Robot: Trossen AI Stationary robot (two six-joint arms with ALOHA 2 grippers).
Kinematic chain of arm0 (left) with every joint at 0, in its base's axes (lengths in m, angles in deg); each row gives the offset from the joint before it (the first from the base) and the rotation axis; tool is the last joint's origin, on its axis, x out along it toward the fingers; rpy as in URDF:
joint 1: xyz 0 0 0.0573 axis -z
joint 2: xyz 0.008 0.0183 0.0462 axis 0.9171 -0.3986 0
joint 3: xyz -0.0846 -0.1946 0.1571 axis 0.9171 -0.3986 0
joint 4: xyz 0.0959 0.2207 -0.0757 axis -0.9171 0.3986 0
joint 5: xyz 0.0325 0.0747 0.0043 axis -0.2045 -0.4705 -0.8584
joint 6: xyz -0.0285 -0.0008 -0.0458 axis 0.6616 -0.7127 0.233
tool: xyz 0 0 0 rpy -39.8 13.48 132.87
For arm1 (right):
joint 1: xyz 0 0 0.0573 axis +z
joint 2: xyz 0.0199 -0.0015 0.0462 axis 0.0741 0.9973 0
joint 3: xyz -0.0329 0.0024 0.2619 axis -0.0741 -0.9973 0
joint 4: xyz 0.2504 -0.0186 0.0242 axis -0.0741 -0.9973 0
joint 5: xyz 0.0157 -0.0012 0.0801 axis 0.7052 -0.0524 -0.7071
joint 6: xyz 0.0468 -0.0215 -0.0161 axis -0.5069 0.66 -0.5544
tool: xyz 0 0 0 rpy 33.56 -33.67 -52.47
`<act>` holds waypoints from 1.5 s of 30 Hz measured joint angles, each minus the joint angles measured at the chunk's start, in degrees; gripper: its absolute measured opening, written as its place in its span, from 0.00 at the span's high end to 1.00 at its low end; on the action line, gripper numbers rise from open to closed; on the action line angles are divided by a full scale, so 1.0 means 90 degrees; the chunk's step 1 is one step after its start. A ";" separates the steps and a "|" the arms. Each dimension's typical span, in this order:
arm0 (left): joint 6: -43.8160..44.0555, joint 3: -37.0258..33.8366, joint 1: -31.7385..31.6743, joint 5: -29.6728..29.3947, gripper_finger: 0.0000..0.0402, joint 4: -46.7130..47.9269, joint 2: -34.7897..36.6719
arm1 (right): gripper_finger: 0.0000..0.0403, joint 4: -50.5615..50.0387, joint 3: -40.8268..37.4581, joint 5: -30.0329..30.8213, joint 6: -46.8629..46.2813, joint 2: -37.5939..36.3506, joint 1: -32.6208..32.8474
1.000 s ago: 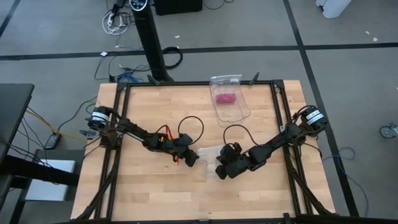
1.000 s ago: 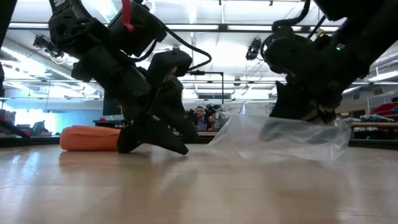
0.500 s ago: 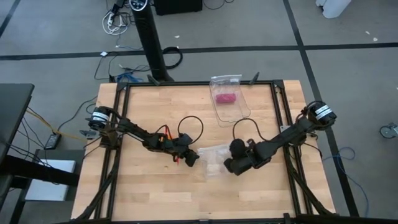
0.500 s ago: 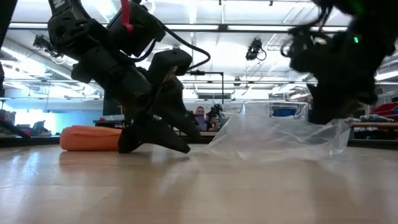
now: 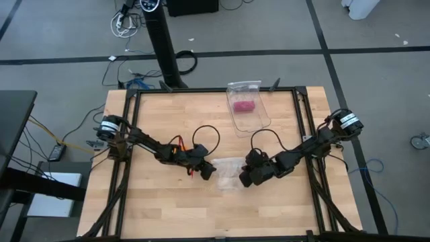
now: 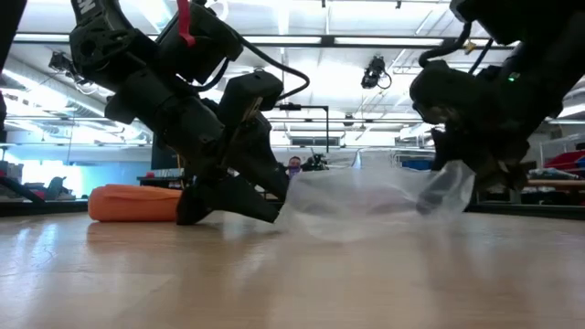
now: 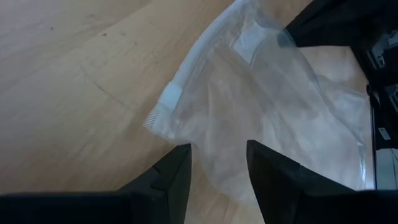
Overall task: Roll bandage
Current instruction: Open the transparent zip bag
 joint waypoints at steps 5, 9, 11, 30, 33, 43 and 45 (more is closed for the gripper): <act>-0.0311 0.0002 0.0007 -0.0054 0.62 -0.0059 -0.0012 | 0.99 0.0036 0.0010 -0.0001 0.0066 0.0000 0.0054; -0.0645 0.0002 0.0014 -0.0098 0.74 -0.0107 -0.0005 | 0.99 0.0049 0.0010 0.0004 0.0123 0.0000 0.0150; -0.0852 0.0002 0.0017 -0.0118 0.84 -0.0124 -0.0008 | 0.99 0.0051 0.0010 0.0003 0.0129 0.0002 0.0202; -0.3950 -0.0001 -0.0005 -0.0557 1.00 -0.0176 0.0860 | 0.82 -0.0072 0.0020 0.0333 0.1049 -0.1091 0.0612; -0.4530 0.0001 0.0013 -0.0619 1.00 0.0035 0.1360 | 0.76 -0.0052 0.0029 0.0385 0.1399 -0.1448 0.0612; -0.5774 0.0006 0.0188 -0.1551 1.00 0.1589 0.2953 | 0.68 -0.0055 0.0391 0.0503 0.2663 -0.2034 0.0648; -0.5922 0.0002 0.0238 -0.1769 1.00 0.1705 0.3111 | 0.68 -0.0012 0.0459 0.0381 0.2861 -0.2091 0.0695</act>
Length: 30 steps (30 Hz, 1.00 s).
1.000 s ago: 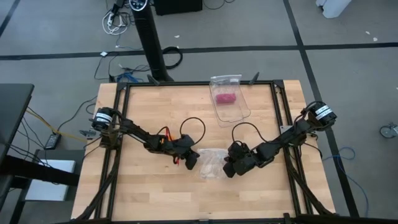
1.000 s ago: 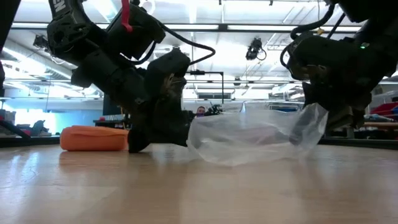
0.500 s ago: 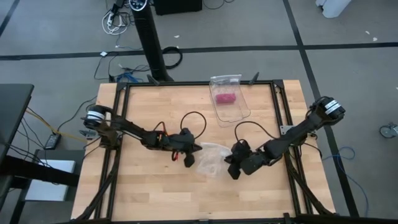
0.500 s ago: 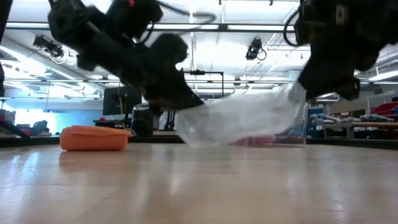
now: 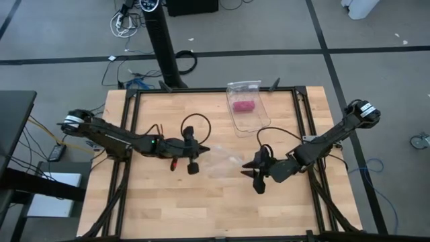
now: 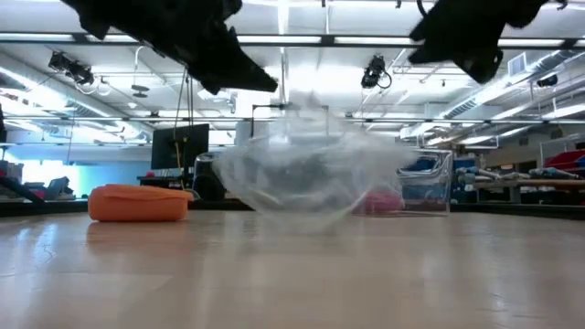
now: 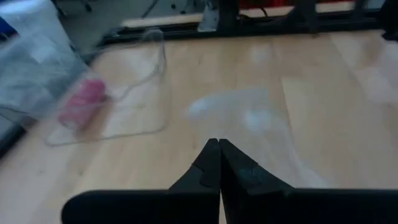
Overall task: Roll bandage
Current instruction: Open the transparent zip bag
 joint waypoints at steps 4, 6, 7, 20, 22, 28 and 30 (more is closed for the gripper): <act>-0.0277 0.0010 0.0150 -0.0229 1.00 0.0250 0.0284 | 0.68 0.0390 0.0051 -0.0124 0.0491 -0.0103 0.0103; -0.0399 0.0007 0.0219 -0.0235 1.00 0.0306 0.0308 | 0.68 0.0624 0.0051 -0.0062 0.0736 -0.0081 0.0065; -0.0397 0.0007 0.0246 -0.0236 1.00 0.0320 0.0305 | 0.68 0.0768 0.0056 -0.0046 0.0788 -0.0010 -0.0009; 0.1323 -0.0020 0.0237 0.0121 0.98 0.1710 0.0300 | 0.66 0.0053 0.0047 -0.0733 -0.1245 0.1972 -0.1604; 0.1386 -0.0020 0.0235 0.0201 0.98 0.1678 0.0300 | 0.66 0.0062 0.0044 -0.0965 -0.1363 0.2297 -0.1808; 0.1412 -0.0020 0.0235 0.0233 0.98 0.1740 0.0300 | 0.65 0.0480 0.0053 -0.1403 -0.1428 0.2837 -0.2075; 0.1430 -0.0020 0.0235 0.0233 0.97 0.1717 0.0300 | 0.66 0.0684 0.0053 -0.1429 -0.1338 0.2903 -0.2074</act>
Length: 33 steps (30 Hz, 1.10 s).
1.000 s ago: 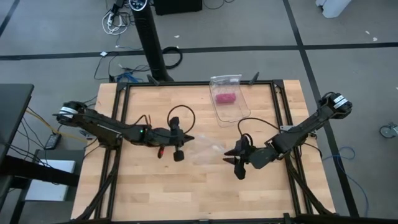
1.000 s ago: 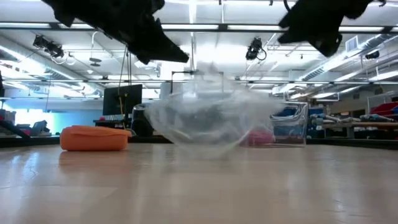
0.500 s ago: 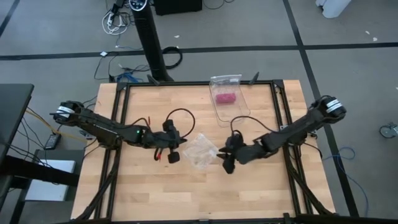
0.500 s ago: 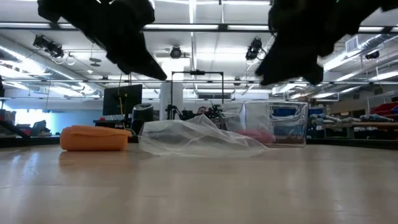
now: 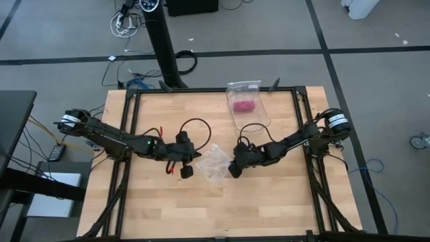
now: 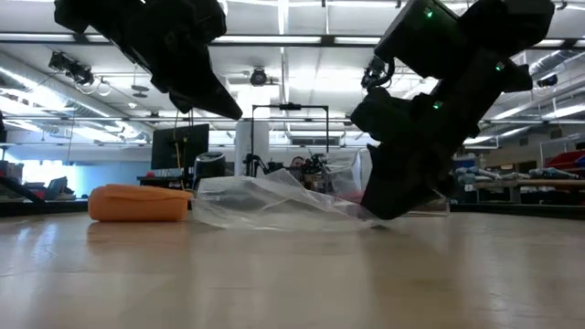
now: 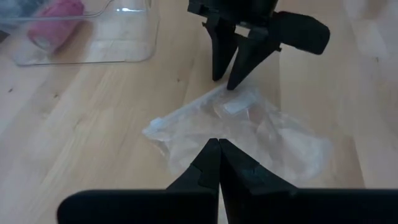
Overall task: Roll bandage
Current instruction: Open the transparent zip bag
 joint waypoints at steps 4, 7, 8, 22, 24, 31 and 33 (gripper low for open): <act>0.0060 0.0000 0.0000 0.0000 0.97 -0.0049 0.0000 | 0.71 0.0055 -0.0002 -0.0044 0.0058 0.0011 -0.0005; 0.0171 0.0000 0.0000 -0.0043 0.97 -0.0070 0.0000 | 0.81 0.0040 -0.0005 -0.0032 0.0209 0.0016 -0.0005; 0.0171 0.0000 0.0000 -0.0045 0.97 -0.0098 0.0000 | 0.86 0.0032 -0.0007 -0.0031 0.0297 0.0018 -0.0005; 0.0108 0.0000 0.0000 -0.0065 0.98 -0.1114 0.0000 | 0.99 -0.1346 0.0537 0.0913 0.1703 -0.0944 0.0527; 0.0066 0.0000 0.0000 -0.0007 0.98 -0.1333 0.0000 | 0.99 -0.1778 0.0824 0.1266 0.1982 -0.1185 0.0727; -0.0845 -0.0002 0.0120 0.0924 0.98 -0.2483 0.0329 | 1.00 -0.3335 0.2140 0.2610 0.2663 -0.1696 0.1551; -0.1103 -0.0002 0.0188 0.1247 0.98 -0.2583 0.0505 | 1.00 -0.3694 0.2549 0.2870 0.2815 -0.1706 0.1774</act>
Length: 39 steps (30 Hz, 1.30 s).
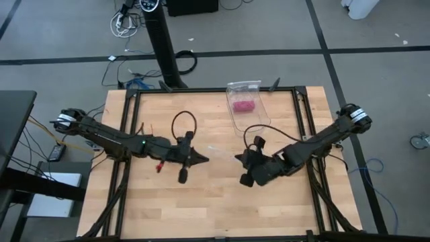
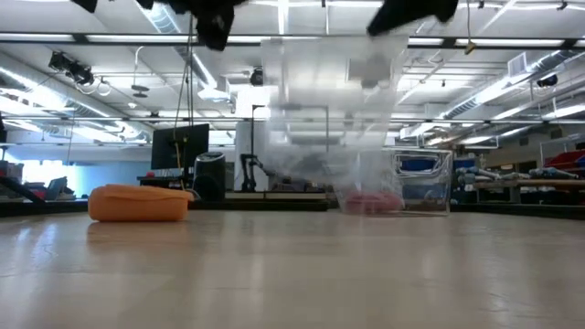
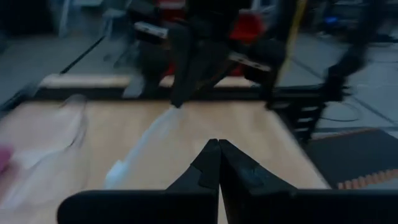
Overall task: Roll bandage
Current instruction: Open the transparent zip bag
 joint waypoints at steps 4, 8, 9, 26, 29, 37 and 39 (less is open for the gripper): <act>-0.0822 -0.0002 0.0255 0.0226 0.98 -0.0271 0.0377 | 1.00 -0.0558 0.0626 0.0408 0.0218 0.0048 0.0316; -0.1735 0.0001 0.0443 0.0125 0.98 -0.0470 0.0913 | 1.00 -0.0665 0.0933 0.0729 0.0452 0.0052 0.0527; -0.1799 0.0000 0.0464 0.0050 0.98 -0.0400 0.1058 | 1.00 -0.0678 0.0986 0.0792 0.0499 0.0051 0.0570; -0.0698 0.0007 0.0250 -0.1308 0.56 0.1720 0.0649 | 0.97 -0.0754 0.1557 0.0882 0.1063 0.0051 0.0692; -0.0660 0.0002 0.0303 -0.1300 0.52 0.1628 0.0463 | 0.90 -0.1301 0.1556 0.0201 0.0279 0.0169 0.0488; -0.0608 -0.0007 0.0351 -0.1274 0.52 0.1586 0.0326 | 0.69 -0.1998 0.1311 -0.1511 -0.0397 0.1162 -0.0825; -0.0610 0.0002 0.0351 -0.1269 0.52 0.1552 0.0316 | 0.67 -0.1493 0.1121 -0.2156 0.0097 0.1413 -0.1239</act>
